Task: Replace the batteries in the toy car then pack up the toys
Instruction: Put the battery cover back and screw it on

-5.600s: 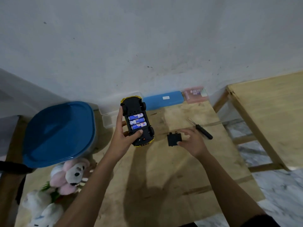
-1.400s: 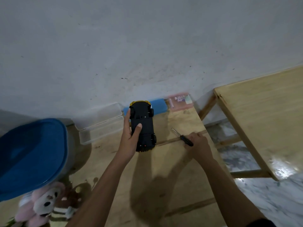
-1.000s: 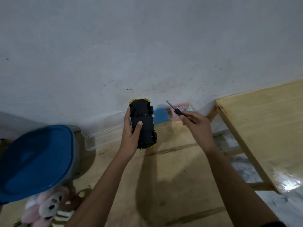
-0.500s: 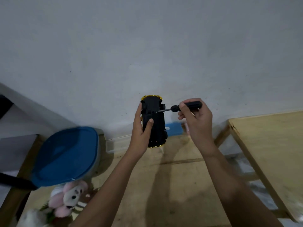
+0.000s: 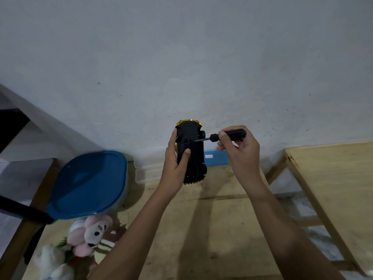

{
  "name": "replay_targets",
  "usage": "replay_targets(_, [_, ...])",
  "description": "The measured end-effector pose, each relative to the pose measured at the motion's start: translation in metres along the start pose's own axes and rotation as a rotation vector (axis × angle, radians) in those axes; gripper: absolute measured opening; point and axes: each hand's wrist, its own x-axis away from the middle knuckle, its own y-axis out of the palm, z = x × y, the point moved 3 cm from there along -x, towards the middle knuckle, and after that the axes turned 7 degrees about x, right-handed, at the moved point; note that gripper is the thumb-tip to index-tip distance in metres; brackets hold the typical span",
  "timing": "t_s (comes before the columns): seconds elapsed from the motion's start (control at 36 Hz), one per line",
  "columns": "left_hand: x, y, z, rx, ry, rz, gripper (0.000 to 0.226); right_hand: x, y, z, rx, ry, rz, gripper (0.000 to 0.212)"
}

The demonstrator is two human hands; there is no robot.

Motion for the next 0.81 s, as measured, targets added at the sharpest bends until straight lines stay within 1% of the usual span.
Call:
replay_targets(0.11, [-0.002,-0.004,-0.008,-0.096,0.016,0.012,0.059,0.000,0.000,0.000,0.123,-0.057,-0.012,0.009])
replay_targets(0.19, [-0.002,-0.008,-0.009,-0.249,0.031,0.043,0.058,-0.001,0.001,-0.002,0.252,-0.125,-0.041,0.016])
replay_targets(0.25, [-0.001,-0.011,-0.006,-0.295,0.026,0.056,0.058,-0.002,0.002,-0.001,0.329,-0.133,-0.065,0.022])
replay_targets(0.33, [0.002,-0.015,-0.003,-0.328,0.028,0.047,0.058,-0.001,0.003,0.000,0.394,-0.112,-0.103,0.019])
replay_targets(0.36, [0.003,-0.017,-0.002,-0.336,0.035,0.045,0.058,0.000,0.004,0.001,0.402,-0.106,-0.112,0.017])
replay_targets(0.44, [0.004,-0.020,0.001,-0.354,0.051,0.053,0.058,0.005,0.008,0.002,0.397,-0.056,-0.112,0.022])
replay_targets(0.64, [0.005,-0.024,0.006,-0.348,0.065,0.057,0.058,0.010,0.013,0.003,0.304,0.140,-0.058,0.030])
replay_targets(0.72, [0.007,-0.025,0.006,-0.354,0.071,0.052,0.058,0.012,0.015,0.000,0.292,0.166,-0.049,0.032])
replay_targets(0.81, [0.008,-0.026,0.007,-0.358,0.076,0.057,0.058,0.013,0.016,-0.003,0.323,0.162,-0.097,0.032])
